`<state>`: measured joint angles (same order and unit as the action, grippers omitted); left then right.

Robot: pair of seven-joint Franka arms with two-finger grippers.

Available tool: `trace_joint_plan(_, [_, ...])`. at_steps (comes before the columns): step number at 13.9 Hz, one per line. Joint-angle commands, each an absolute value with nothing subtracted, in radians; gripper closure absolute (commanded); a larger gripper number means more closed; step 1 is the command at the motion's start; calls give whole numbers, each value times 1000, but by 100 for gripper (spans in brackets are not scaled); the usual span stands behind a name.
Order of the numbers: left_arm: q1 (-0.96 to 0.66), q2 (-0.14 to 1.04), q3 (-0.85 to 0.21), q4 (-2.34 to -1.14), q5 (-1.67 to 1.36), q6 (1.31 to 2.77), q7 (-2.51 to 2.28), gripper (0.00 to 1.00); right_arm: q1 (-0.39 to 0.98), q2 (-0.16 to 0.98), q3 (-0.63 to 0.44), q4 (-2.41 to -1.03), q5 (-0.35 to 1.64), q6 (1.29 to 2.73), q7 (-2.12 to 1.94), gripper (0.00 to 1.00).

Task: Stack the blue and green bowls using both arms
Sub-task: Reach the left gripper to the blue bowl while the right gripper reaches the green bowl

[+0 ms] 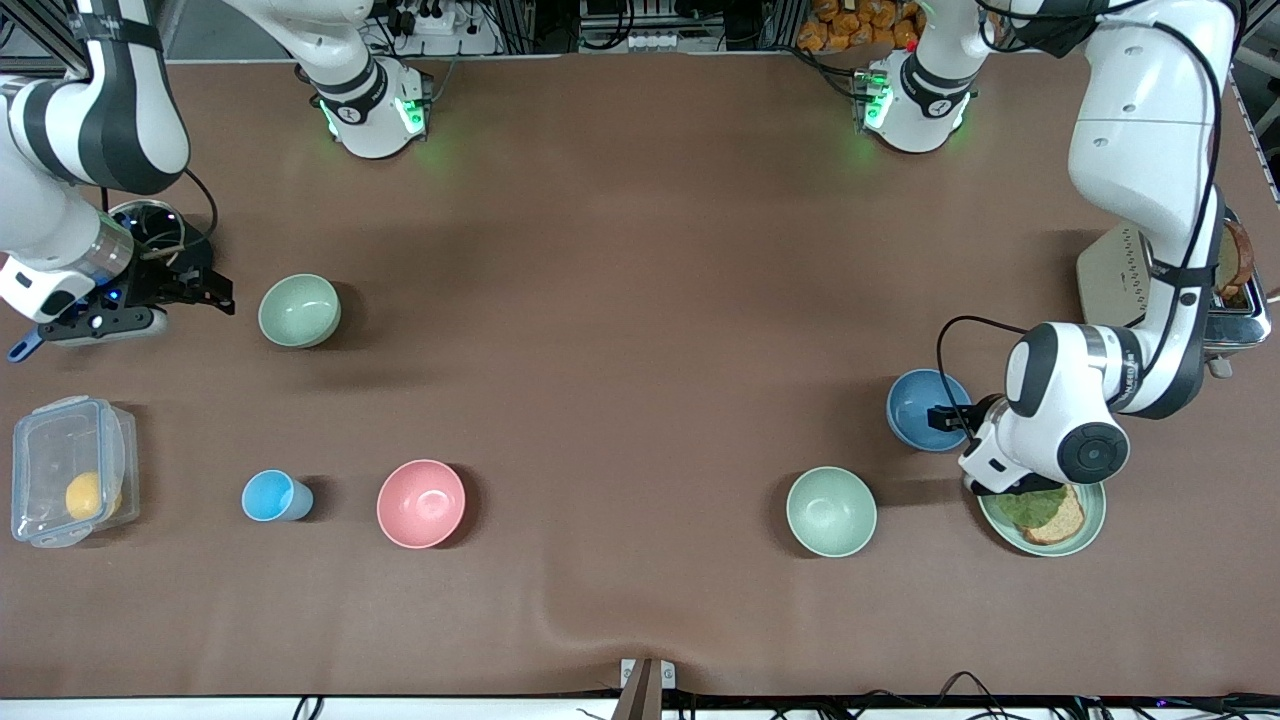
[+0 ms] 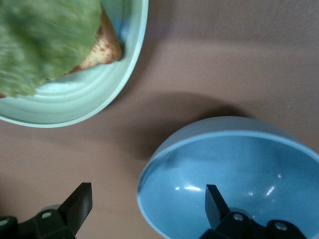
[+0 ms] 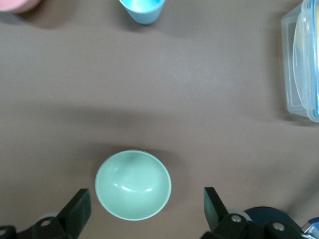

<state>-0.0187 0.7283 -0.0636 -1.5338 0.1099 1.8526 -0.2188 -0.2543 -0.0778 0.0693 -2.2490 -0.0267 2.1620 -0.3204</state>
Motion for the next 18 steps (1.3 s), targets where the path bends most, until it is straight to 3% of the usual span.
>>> trace_joint_plan(1, [-9,736,-69,-1540,86,1864,-232,0,-296,-114,83,-2313,-20,2221,-351,0])
trace_joint_plan(4, [-5,736,-69,-1558,80,1923,-233,0,-339,-66,83,-2350,-5,2333,-414,2])
trace_joint_plan(11, [20,686,-77,-1634,28,2000,-236,0,-408,81,80,-2378,170,2390,-643,8])
trace_joint_plan(15, [63,572,-80,-1785,28,2074,-232,0,-423,165,81,-2378,172,2466,-643,28])
trace_joint_plan(16, [66,571,-90,-1789,28,2075,-229,0,-420,190,83,-2382,172,2503,-643,35])
trace_joint_plan(18, [66,572,-92,-1792,28,2098,-229,0,-422,202,83,-2401,173,2523,-644,61])
